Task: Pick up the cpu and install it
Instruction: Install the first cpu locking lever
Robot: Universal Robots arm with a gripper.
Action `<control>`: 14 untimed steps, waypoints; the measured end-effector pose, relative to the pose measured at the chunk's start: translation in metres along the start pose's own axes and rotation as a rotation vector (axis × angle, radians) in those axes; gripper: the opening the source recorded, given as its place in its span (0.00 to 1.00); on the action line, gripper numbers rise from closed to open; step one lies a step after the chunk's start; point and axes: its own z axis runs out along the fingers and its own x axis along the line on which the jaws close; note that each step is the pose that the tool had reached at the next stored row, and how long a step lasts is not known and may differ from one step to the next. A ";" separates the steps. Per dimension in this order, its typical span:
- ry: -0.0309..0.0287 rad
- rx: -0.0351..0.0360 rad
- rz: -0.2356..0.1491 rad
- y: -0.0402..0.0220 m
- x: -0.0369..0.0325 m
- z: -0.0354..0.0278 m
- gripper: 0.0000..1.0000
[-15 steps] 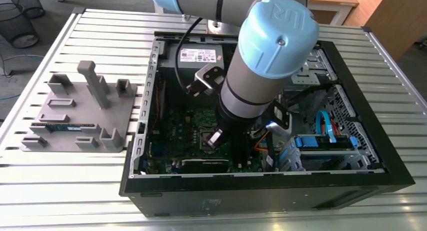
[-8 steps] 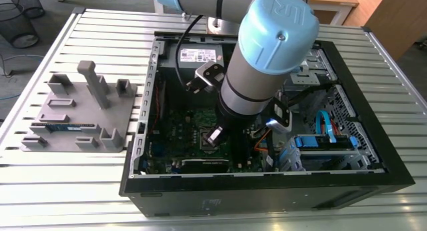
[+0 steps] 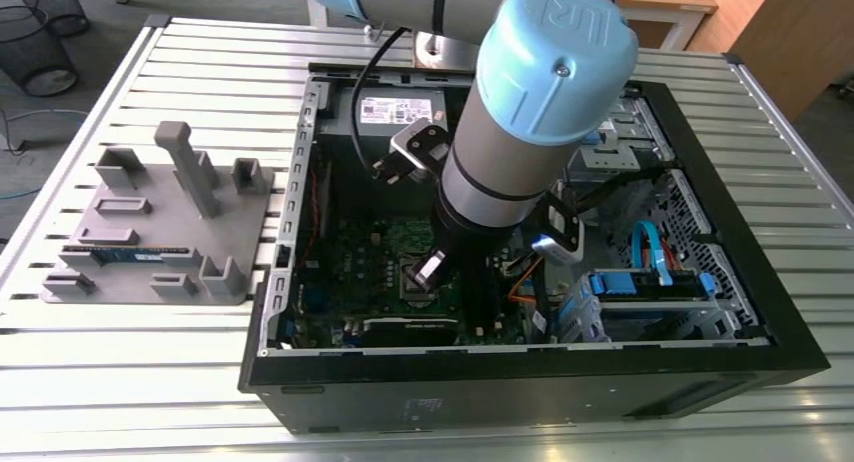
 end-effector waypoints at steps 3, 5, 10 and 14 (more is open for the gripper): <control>0.0001 0.0000 0.000 0.0000 0.0000 0.0000 0.11; 0.0001 0.0001 0.000 0.0000 0.0000 0.0000 0.11; -0.0005 -0.0004 0.000 0.0000 0.0001 0.0008 0.11; -0.0013 -0.0010 0.000 0.0003 0.0005 0.0015 0.11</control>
